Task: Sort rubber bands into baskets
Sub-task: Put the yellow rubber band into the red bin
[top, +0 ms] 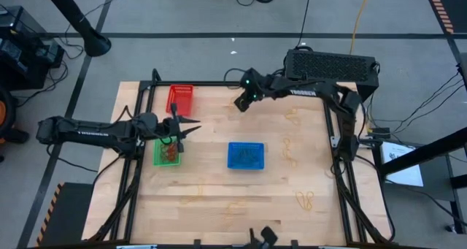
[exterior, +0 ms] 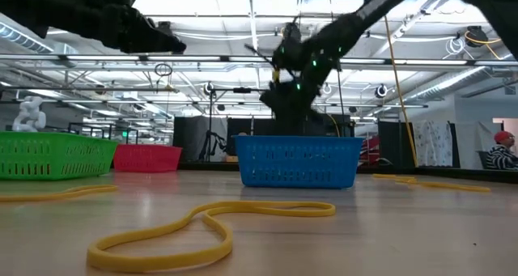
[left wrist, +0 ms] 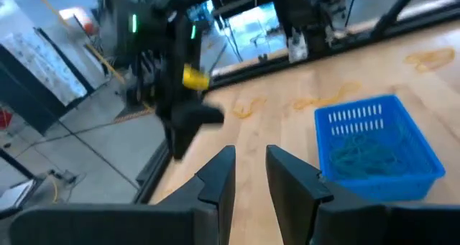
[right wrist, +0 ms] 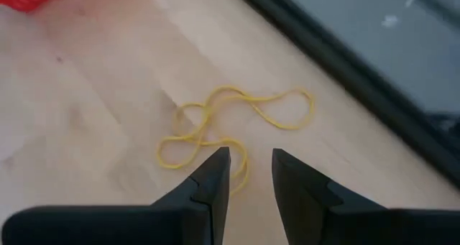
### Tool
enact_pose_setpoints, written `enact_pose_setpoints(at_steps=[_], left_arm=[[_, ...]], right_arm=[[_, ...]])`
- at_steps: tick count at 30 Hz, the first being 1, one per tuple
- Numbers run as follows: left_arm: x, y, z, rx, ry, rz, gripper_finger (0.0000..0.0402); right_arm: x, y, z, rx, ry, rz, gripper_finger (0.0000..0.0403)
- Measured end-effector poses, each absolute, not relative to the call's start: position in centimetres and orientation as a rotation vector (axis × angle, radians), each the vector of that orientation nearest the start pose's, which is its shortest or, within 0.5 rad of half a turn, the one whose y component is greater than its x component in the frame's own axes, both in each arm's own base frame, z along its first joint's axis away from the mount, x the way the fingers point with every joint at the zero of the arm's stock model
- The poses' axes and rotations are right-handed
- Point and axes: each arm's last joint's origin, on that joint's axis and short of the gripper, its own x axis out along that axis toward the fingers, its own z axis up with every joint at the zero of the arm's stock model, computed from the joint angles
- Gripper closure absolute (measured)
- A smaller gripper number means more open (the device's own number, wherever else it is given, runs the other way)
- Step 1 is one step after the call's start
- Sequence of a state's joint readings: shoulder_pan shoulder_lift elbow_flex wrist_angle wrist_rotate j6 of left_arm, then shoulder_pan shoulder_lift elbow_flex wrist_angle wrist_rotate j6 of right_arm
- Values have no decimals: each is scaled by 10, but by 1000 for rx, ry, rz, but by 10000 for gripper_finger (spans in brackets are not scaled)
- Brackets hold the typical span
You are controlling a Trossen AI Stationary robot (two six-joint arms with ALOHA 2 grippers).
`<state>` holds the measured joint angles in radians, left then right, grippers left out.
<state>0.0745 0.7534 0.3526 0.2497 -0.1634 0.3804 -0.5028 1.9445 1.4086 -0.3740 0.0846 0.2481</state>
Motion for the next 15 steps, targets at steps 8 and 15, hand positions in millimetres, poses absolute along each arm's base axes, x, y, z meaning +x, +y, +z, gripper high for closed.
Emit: enact_pose_setpoints(at_steps=[8, 15], left_arm=[[173, 17, 231, 403, 152, 116, 313], [173, 21, 232, 396, 144, 128, 313]], right_arm=[[363, -235, 158, 585, 830, -505, 305], [366, -235, 135, 580, 889, -474, 305]])
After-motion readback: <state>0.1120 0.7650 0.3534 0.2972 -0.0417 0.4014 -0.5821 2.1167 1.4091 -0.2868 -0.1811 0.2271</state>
